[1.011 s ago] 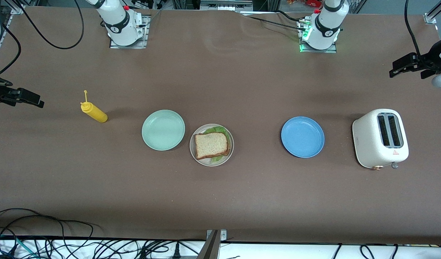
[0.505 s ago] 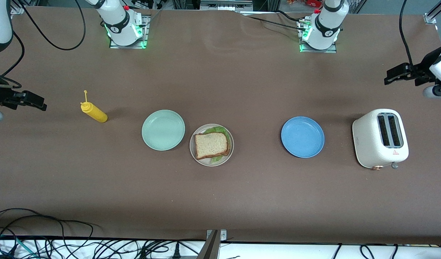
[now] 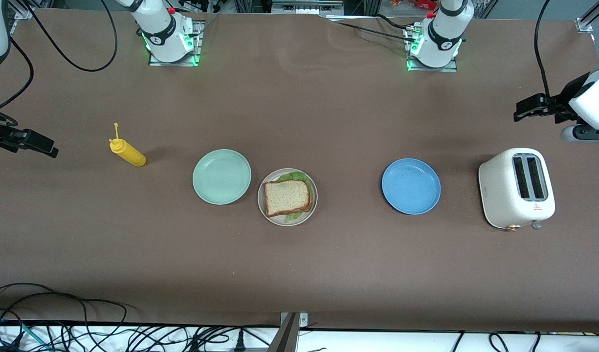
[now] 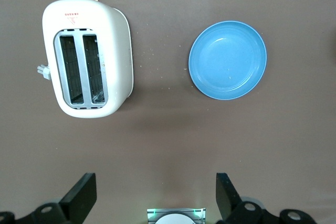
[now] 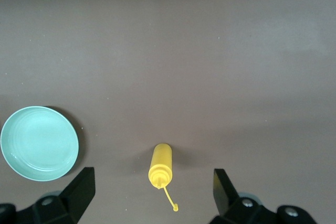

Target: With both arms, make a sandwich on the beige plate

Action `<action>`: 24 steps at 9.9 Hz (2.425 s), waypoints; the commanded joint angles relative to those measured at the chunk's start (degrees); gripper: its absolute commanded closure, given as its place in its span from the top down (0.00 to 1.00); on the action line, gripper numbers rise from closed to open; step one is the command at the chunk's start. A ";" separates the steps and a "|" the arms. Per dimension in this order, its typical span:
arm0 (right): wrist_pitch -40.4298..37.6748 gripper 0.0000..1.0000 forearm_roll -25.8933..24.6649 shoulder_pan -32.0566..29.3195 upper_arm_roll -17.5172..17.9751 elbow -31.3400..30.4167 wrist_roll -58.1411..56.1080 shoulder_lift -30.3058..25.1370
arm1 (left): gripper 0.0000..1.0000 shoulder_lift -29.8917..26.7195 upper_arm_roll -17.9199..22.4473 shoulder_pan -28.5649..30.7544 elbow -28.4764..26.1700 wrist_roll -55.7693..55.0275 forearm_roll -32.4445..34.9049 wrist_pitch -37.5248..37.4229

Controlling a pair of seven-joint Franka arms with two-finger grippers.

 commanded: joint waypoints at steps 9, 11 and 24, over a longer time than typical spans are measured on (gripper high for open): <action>-4.71 1.00 1.02 -0.18 -0.35 3.71 0.49 0.19 | 1.00 2.11 -0.12 -0.22 2.20 -0.22 1.12 -0.52; -4.71 1.00 1.02 -0.18 -0.27 4.06 0.40 0.02 | 1.00 2.11 -0.12 -0.22 2.20 -0.22 1.12 -0.52; -5.86 1.00 1.02 -0.18 -0.44 4.76 0.40 -0.51 | 1.00 2.29 -0.12 -0.22 2.11 -0.22 1.03 -0.52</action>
